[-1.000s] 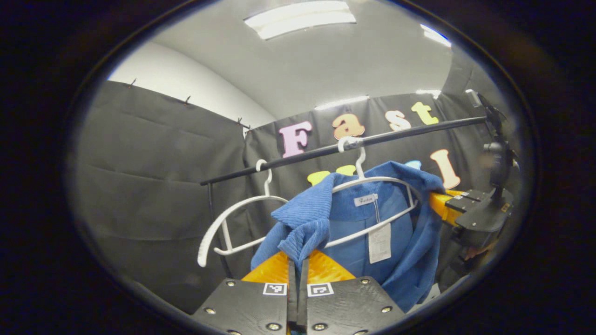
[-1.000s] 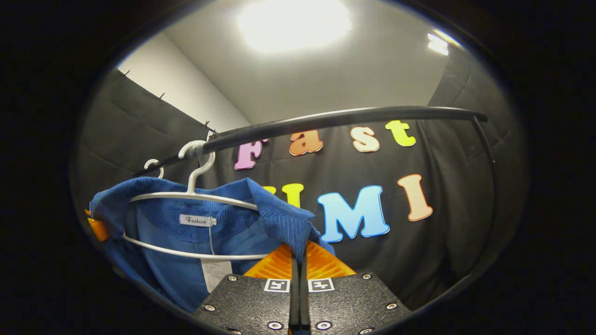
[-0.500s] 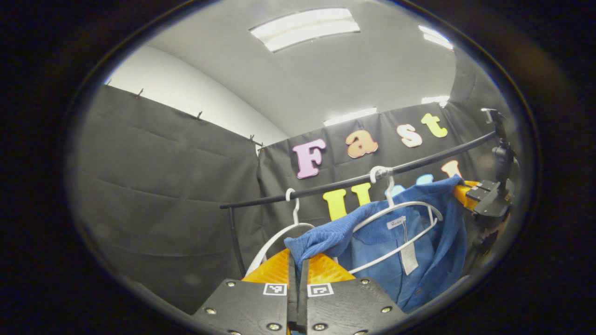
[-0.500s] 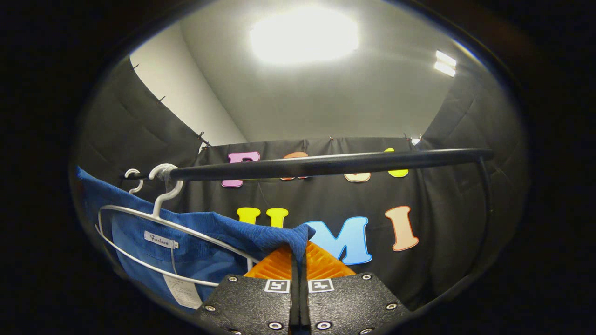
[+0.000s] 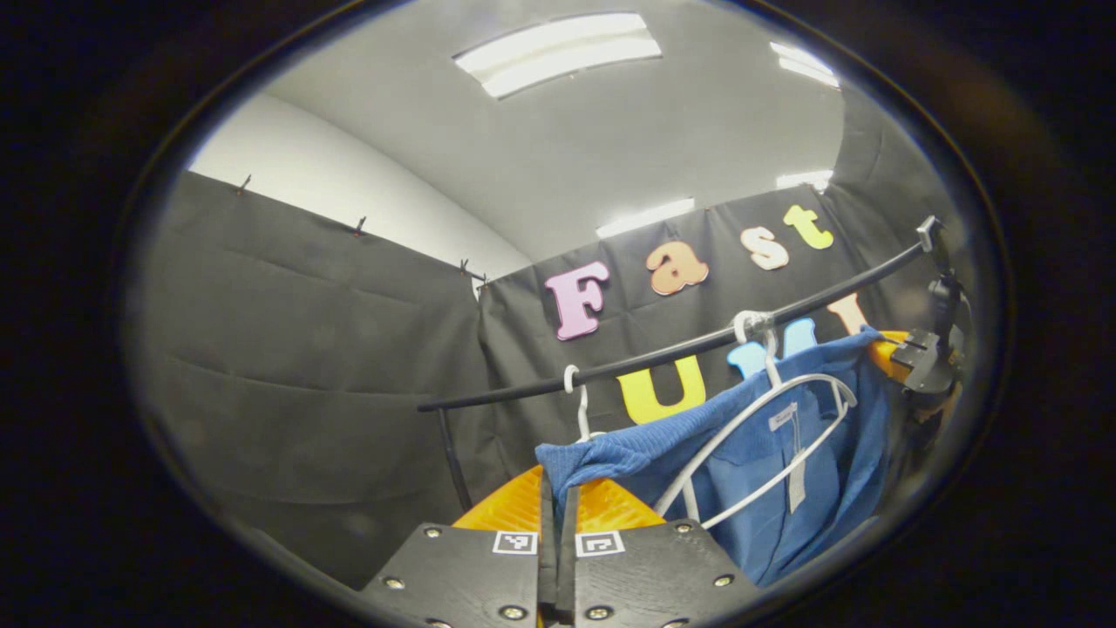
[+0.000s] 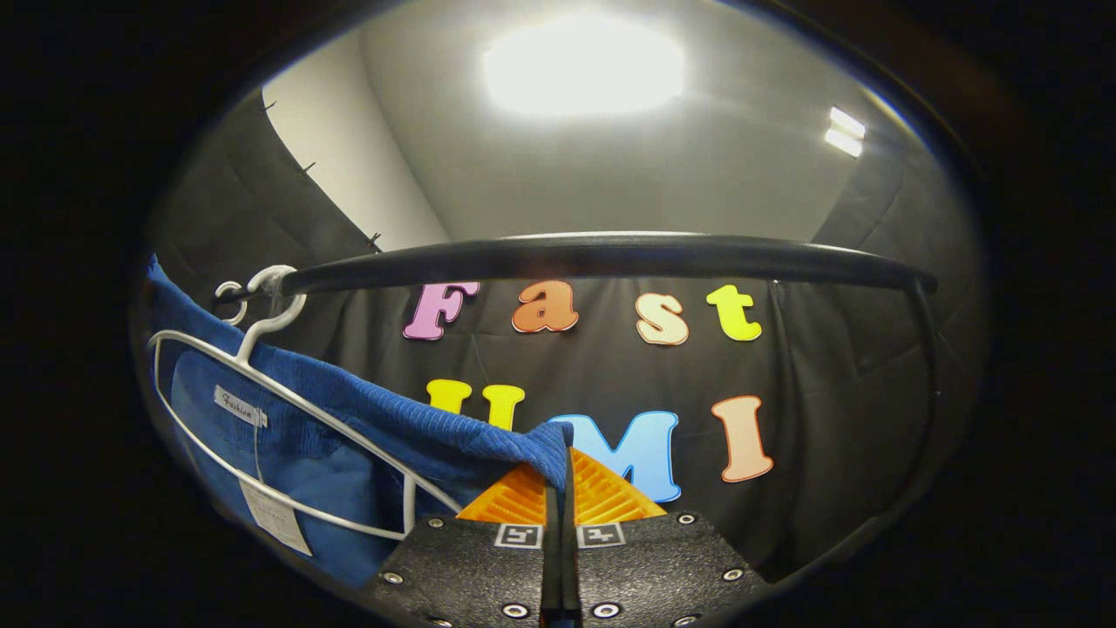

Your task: Grasp the clothes on the hanger with both hands and then place them into the laundry hamper below.

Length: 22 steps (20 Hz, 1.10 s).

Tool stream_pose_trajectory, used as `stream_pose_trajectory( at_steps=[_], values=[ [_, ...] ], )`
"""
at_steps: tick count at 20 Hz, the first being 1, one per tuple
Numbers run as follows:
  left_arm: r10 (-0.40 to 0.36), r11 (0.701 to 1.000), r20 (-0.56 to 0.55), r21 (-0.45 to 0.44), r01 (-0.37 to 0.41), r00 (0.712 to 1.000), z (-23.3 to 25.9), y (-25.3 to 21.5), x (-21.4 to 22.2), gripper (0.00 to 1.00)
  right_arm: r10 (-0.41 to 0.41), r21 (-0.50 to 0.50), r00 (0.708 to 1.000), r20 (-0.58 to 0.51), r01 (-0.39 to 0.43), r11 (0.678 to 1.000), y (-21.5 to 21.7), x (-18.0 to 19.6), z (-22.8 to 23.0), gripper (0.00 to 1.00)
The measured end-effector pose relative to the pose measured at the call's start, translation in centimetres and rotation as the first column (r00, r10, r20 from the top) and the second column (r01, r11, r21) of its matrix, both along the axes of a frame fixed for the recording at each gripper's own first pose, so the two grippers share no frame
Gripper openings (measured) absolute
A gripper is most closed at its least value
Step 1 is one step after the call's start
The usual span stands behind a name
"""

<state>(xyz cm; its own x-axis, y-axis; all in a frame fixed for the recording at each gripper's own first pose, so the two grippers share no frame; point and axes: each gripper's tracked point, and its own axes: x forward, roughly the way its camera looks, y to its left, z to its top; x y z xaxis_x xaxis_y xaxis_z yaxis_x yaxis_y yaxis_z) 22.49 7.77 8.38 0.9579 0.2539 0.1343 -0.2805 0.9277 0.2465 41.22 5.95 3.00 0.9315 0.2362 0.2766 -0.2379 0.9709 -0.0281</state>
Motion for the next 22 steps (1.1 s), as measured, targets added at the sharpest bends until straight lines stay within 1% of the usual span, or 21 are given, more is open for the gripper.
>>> stream_pose_trajectory(
  at_steps=[3, 7, 9, 12, 15, 19, 22],
  values=[
    [-0.016, 1.000, 0.031, 0.018, 0.015, 0.999, 0.3, 0.9, 1.0, 0.01, -0.003, -0.001, 1.000, 0.005, 0.003, 1.000, 0.1, 0.5, -0.2, 0.00],
    [-0.016, 0.999, 0.011, 0.047, 0.015, 1.000, -0.7, 2.3, 3.2, 0.01, -0.033, -0.026, 0.999, 0.040, 0.035, 0.999, 0.7, 2.0, -0.3, 0.00],
    [-0.017, 0.998, -0.002, 0.063, 0.017, 1.000, -1.2, 2.6, 4.0, 0.00, -0.044, -0.032, 0.998, 0.038, 0.045, 0.998, 1.1, 2.3, -0.8, 0.00],
    [-0.043, 0.998, -0.032, 0.050, 0.045, 0.999, -2.9, 2.5, 5.3, 0.00, -0.053, -0.034, 0.999, -0.006, 0.053, 0.998, 1.6, 3.2, -2.3, 0.00],
    [-0.060, 0.998, -0.057, 0.032, 0.061, 0.997, -4.6, 2.7, 5.7, 0.00, -0.055, -0.050, 0.997, -0.046, 0.053, 0.997, 2.2, 3.9, -4.0, 0.00],
    [-0.084, 0.996, -0.096, -0.010, 0.084, 0.992, -7.0, 2.5, 6.1, 0.00, -0.033, -0.063, 0.989, -0.143, 0.024, 0.998, 2.8, 5.7, -7.4, 0.00],
    [-0.095, 0.995, -0.110, -0.015, 0.094, 0.989, -8.3, 2.1, 6.5, 0.01, -0.034, -0.085, 0.985, -0.167, 0.019, 0.996, 2.7, 6.2, -8.9, 0.00]
  ],
)
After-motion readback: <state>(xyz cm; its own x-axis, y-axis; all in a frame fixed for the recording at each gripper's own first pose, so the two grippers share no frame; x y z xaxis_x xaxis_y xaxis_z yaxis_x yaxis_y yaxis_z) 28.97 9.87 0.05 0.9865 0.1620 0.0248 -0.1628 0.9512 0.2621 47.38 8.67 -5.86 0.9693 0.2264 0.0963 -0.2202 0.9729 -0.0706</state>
